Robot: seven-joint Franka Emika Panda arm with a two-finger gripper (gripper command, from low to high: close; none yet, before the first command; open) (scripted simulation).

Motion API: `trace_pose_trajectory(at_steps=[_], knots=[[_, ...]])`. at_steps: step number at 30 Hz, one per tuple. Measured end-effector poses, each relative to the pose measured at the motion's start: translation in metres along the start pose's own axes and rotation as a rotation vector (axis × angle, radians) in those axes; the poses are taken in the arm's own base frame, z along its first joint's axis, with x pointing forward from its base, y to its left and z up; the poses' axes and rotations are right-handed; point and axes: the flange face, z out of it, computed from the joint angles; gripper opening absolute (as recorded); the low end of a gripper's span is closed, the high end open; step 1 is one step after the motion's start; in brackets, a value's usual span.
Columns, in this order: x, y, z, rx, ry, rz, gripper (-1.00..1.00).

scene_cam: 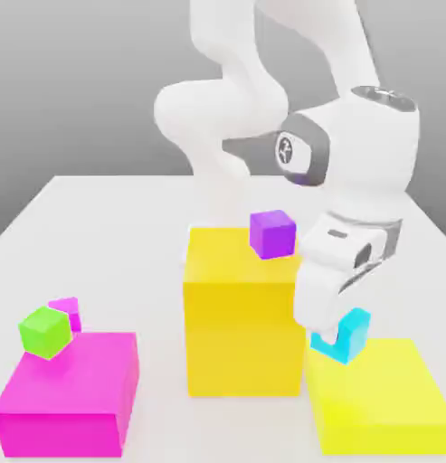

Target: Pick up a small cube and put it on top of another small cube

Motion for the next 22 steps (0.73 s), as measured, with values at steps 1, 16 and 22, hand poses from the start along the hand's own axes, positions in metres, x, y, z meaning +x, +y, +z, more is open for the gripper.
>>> trace_pose_trajectory(at_steps=[1, 16, 22], knots=[[0.008, 0.025, -0.004, -0.01, 0.0, 0.041, -1.0], [-0.038, 0.337, 0.0, 0.052, -0.133, 0.59, -1.0], [-0.044, 0.338, 0.03, 0.047, -0.133, 0.596, 1.0]])
